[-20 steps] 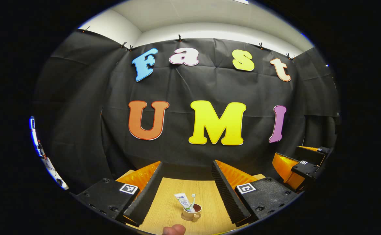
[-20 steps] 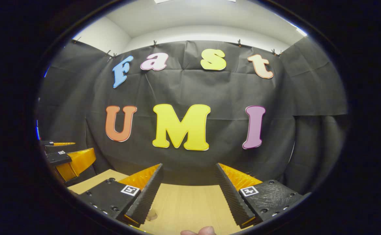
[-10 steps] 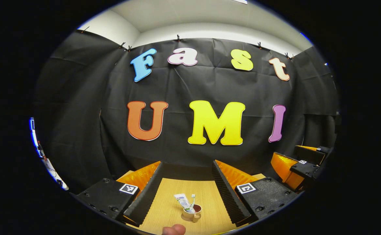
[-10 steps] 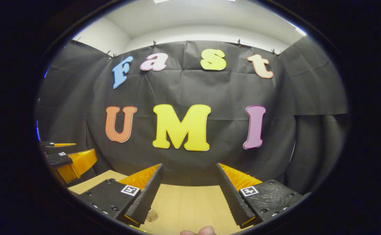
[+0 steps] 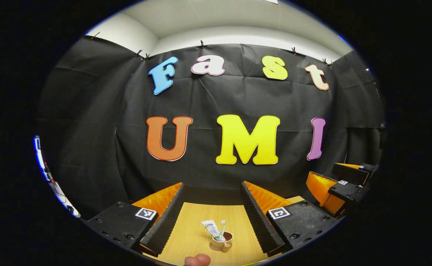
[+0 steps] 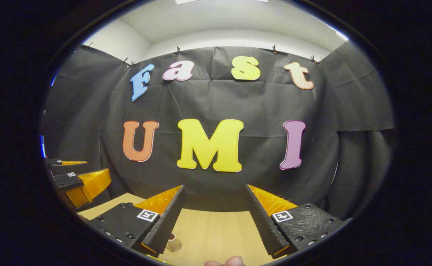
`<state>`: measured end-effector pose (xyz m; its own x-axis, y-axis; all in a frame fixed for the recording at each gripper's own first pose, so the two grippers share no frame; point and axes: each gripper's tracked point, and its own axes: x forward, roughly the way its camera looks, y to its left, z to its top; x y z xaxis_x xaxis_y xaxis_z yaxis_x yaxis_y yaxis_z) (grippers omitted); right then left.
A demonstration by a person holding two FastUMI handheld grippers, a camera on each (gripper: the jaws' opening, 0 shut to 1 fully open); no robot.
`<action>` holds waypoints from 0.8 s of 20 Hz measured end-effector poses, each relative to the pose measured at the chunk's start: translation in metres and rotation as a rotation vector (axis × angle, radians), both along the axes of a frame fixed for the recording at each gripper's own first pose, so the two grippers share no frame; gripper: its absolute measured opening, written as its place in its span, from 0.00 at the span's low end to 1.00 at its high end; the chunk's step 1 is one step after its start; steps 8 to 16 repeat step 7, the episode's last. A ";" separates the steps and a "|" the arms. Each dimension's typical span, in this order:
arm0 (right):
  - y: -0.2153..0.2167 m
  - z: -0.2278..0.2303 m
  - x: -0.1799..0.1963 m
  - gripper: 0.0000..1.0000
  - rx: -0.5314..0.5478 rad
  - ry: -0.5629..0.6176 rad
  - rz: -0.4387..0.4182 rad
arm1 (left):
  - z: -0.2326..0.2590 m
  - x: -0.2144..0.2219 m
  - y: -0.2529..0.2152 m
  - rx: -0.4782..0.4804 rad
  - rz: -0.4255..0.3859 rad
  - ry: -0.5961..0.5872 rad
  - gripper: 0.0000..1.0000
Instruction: Put the toothbrush and toothpaste on the desktop into the cup, then pick up the cup and place it on the coaster on the desktop.
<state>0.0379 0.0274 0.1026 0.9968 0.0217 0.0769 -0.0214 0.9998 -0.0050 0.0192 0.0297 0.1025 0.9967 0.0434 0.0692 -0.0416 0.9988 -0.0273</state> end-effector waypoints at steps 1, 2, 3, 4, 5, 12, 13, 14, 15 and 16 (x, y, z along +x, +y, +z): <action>0.001 0.000 -0.001 0.98 -0.001 0.001 0.002 | 0.000 0.000 -0.001 0.001 -0.001 -0.002 0.94; 0.002 -0.001 0.000 0.98 -0.002 0.002 0.003 | 0.001 0.000 -0.002 0.004 -0.002 -0.006 0.94; 0.002 0.000 0.000 0.98 -0.003 0.001 0.005 | 0.002 0.001 -0.001 0.006 -0.002 -0.009 0.94; 0.004 0.000 0.000 0.96 -0.004 0.002 0.006 | 0.002 0.000 -0.001 0.008 -0.002 -0.009 0.93; 0.005 0.000 0.000 0.96 -0.005 0.001 0.008 | 0.002 0.000 -0.001 0.009 -0.005 -0.010 0.87; 0.006 0.000 0.000 0.96 -0.005 0.002 0.009 | 0.003 -0.001 -0.002 0.009 -0.005 -0.011 0.87; 0.006 0.000 0.000 0.96 -0.005 0.002 0.009 | 0.003 -0.001 -0.002 0.009 -0.005 -0.011 0.87; 0.006 0.000 0.000 0.96 -0.005 0.002 0.009 | 0.003 -0.001 -0.002 0.009 -0.005 -0.011 0.87; 0.006 0.000 0.000 0.96 -0.005 0.002 0.009 | 0.003 -0.001 -0.002 0.009 -0.005 -0.011 0.87; 0.006 0.000 0.000 0.96 -0.005 0.002 0.009 | 0.003 -0.001 -0.002 0.009 -0.005 -0.011 0.87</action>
